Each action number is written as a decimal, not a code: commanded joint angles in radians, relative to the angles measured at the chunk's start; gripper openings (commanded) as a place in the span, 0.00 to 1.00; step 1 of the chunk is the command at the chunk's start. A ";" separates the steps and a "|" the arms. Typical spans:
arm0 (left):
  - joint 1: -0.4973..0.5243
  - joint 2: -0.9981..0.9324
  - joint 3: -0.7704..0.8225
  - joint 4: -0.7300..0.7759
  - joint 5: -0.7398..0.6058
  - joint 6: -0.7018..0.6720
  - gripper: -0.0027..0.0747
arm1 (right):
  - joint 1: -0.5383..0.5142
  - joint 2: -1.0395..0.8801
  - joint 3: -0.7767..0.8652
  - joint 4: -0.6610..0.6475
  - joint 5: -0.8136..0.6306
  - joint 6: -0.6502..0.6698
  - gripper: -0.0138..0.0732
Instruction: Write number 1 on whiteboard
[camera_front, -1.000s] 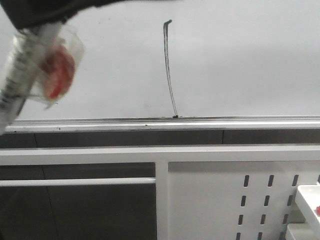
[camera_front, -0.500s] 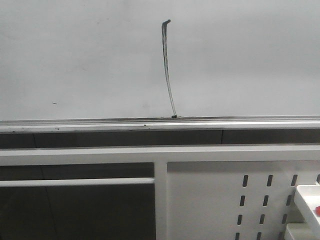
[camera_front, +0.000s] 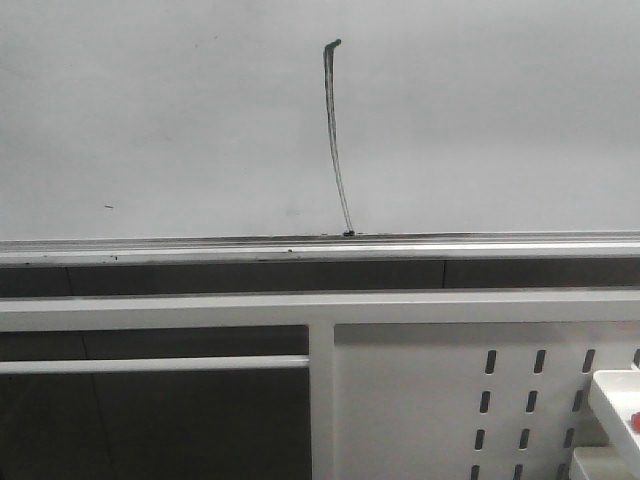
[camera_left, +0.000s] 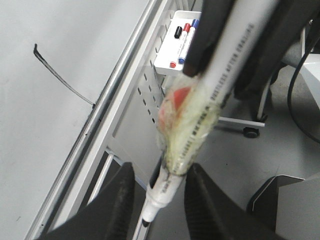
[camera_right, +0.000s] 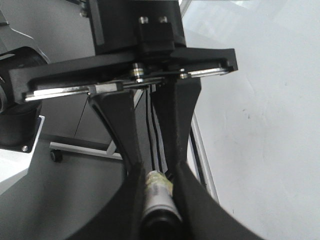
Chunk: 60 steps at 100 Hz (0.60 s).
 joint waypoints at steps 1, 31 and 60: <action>0.002 0.004 -0.034 -0.051 -0.090 -0.003 0.33 | 0.004 -0.023 -0.035 0.003 -0.055 -0.008 0.07; 0.002 0.062 -0.034 -0.078 -0.088 -0.003 0.33 | 0.004 -0.023 -0.035 0.003 -0.053 -0.008 0.07; 0.002 0.061 -0.035 -0.095 -0.100 -0.003 0.33 | 0.004 -0.021 -0.033 0.003 -0.026 -0.008 0.07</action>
